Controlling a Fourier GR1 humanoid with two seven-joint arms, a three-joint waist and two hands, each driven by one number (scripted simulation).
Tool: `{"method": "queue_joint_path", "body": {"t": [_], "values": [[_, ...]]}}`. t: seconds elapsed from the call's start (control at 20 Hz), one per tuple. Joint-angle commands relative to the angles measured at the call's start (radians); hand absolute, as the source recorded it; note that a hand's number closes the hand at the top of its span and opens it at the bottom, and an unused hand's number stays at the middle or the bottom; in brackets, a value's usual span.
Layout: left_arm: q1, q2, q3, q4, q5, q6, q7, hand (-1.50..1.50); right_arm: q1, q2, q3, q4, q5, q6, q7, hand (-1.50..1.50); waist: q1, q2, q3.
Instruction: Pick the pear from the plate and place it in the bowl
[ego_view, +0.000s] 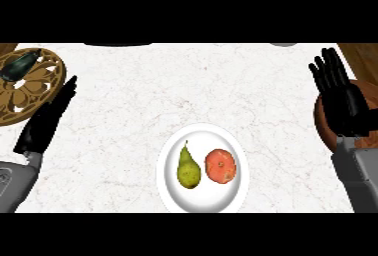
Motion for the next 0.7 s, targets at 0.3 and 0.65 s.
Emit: {"method": "queue_joint_path", "body": {"t": [0.3, 0.65], "values": [[-0.07, -0.112, 0.034, -0.072, 0.038, 0.084, -0.004, 0.0, -0.055, 0.019, 0.234, 0.194, 0.139, 0.228, -0.007, 1.5, 0.12, 0.001, 0.01], [-0.062, -0.149, 0.03, -0.147, 0.009, 0.161, 0.051, 0.0, -0.081, 0.178, 0.154, 0.522, -0.119, 0.692, -0.25, -1.5, 0.09, -0.005, 0.021]]}}
